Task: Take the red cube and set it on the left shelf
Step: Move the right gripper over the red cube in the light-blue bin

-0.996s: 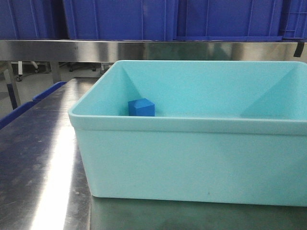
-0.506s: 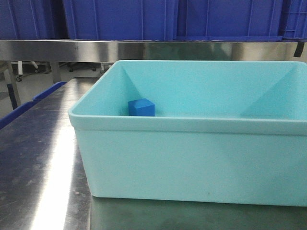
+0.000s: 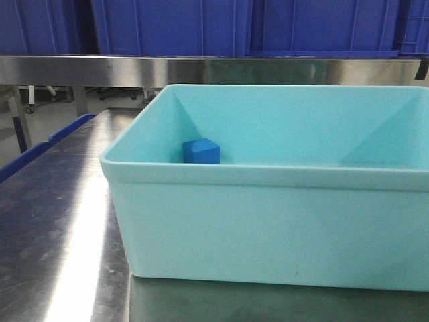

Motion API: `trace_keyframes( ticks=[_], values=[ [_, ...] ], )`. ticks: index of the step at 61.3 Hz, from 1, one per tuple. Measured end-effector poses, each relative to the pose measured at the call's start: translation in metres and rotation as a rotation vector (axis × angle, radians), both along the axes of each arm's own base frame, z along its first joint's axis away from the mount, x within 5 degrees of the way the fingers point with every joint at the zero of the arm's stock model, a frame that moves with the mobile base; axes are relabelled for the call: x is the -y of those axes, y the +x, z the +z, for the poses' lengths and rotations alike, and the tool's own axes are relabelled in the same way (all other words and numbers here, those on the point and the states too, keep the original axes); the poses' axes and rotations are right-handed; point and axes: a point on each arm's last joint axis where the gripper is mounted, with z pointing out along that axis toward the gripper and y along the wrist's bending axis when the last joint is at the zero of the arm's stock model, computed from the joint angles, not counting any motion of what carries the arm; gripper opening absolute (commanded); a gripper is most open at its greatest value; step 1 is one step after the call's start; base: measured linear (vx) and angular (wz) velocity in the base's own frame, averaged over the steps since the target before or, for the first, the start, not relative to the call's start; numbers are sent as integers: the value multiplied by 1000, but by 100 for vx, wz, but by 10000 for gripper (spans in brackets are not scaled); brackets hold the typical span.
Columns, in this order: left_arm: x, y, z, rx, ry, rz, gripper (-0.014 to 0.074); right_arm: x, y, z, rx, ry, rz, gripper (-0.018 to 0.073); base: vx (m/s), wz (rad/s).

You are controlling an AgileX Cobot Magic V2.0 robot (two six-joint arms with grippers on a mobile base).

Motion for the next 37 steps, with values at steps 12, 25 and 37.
trace_keyframes(
  ticks=[12, 25, 37],
  values=[
    [0, 0, 0, 0, 0, 0, 106, -1, 36, 41, -132, 7, 4, 51, 0, 0],
    [0, 0, 0, 0, 0, 0, 106, -6, 94, 72, -301, 5, 31, 51, -1, -7],
    [0, 0, 0, 0, 0, 0, 106, -33, 144, 84, -439, -22, 152, 51, 0, 0]
  ],
)
